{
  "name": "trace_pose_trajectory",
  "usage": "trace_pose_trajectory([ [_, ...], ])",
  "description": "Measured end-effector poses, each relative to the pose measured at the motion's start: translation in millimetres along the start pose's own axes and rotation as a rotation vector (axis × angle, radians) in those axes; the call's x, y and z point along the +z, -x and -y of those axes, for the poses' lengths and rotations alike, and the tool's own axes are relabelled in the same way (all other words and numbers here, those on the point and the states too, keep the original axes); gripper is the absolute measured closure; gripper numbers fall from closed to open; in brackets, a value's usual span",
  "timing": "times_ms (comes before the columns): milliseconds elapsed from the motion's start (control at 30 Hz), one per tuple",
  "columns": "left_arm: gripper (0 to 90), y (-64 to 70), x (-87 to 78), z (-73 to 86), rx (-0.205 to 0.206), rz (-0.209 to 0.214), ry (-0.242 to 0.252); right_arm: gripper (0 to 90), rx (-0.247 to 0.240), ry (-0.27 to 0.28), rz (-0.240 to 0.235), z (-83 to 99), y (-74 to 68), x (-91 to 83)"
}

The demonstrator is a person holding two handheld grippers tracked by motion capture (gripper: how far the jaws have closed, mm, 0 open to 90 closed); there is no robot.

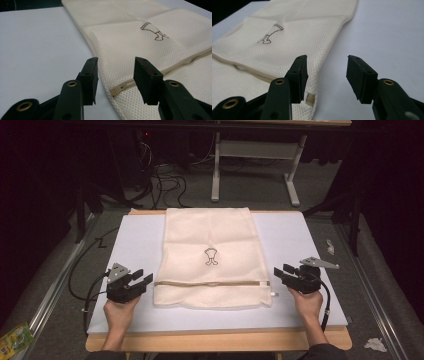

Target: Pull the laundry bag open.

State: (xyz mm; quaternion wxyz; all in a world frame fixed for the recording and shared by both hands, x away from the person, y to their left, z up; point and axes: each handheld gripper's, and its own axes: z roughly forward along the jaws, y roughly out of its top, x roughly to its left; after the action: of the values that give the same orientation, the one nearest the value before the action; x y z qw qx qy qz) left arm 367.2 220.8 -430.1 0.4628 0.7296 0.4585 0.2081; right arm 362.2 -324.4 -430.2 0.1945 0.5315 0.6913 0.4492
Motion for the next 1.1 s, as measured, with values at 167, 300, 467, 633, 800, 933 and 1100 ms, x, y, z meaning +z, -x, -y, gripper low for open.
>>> trace_pose_trajectory([
  [167, 54.6, -5.8, -2.9, -0.1, -0.012, -0.021, 0.013, 55.6, 0.015, 0.050, 0.017, -0.1, 8.6, -9.3],
  [300, 54.6, -10.8, -2.6, 0.5, -0.019, -0.043, 0.018, 57.5, 0.025, 0.062, 0.037, 0.5, 15.5, -13.8],
  [467, 54.1, -21.3, -0.8, 2.6, -0.047, -0.072, 0.015, 58.2, 0.062, 0.068, 0.066, 5.2, 28.5, -16.1],
  [633, 53.6, -27.6, 3.7, 4.6, -0.055, -0.103, 0.006, 58.4, 0.089, 0.067, 0.099, 10.9, 40.6, -16.2],
  [800, 53.0, -32.8, 11.1, 3.6, -0.065, -0.120, -0.006, 58.3, 0.117, 0.058, 0.112, 14.8, 49.1, -12.4],
  [933, 52.9, -35.0, 16.1, 2.4, -0.072, -0.122, -0.014, 58.3, 0.128, 0.044, 0.128, 17.5, 53.0, -7.6],
  [1100, 52.8, -36.5, 23.5, 3.0, -0.072, -0.125, -0.034, 58.2, 0.130, 0.042, 0.130, 17.8, 53.8, -3.5],
])
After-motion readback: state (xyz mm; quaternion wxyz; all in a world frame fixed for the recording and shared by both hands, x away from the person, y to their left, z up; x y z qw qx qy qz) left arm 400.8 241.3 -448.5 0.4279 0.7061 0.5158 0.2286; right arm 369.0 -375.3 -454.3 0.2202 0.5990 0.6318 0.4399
